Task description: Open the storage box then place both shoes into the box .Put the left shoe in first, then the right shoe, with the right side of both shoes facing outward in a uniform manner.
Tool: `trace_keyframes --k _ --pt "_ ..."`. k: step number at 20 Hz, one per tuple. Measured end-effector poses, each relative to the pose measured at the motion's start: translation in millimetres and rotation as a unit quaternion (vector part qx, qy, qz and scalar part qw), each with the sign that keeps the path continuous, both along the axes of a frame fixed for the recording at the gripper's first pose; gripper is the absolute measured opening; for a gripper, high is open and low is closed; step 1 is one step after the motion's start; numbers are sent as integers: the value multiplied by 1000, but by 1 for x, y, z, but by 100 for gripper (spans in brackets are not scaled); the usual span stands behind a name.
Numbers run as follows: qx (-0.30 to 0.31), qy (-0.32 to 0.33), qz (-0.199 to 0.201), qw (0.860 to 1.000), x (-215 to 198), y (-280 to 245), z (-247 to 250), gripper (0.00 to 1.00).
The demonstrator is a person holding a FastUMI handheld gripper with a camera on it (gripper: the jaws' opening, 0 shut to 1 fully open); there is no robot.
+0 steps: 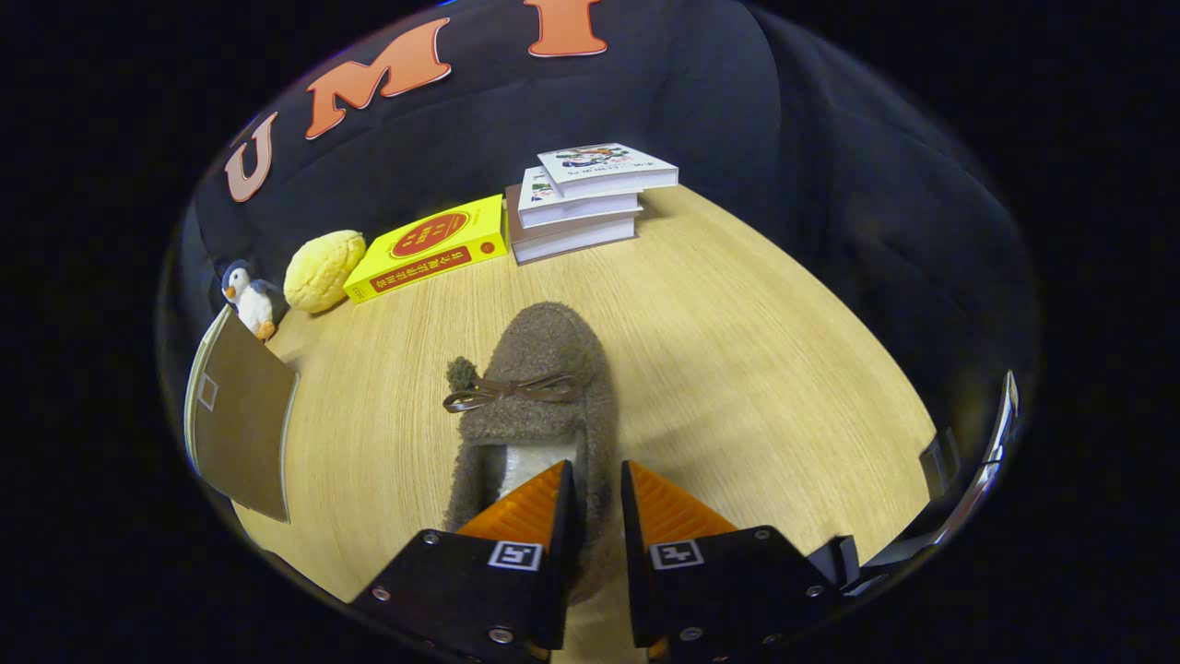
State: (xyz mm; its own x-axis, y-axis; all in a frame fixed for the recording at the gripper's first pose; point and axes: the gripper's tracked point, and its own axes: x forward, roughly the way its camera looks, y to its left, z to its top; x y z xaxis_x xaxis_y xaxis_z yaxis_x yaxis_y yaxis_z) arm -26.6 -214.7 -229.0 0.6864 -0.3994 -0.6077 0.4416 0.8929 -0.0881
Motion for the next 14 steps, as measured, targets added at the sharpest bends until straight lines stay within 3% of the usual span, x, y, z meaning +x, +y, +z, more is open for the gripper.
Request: trace_keyframes --k 2,4,14 --pt "-8 3 -6 1000 0 -6 1 9" --pt "1 -5 -12 1000 1 -6 5 1" --pt "7 -54 -8 998 4 27 61 0"
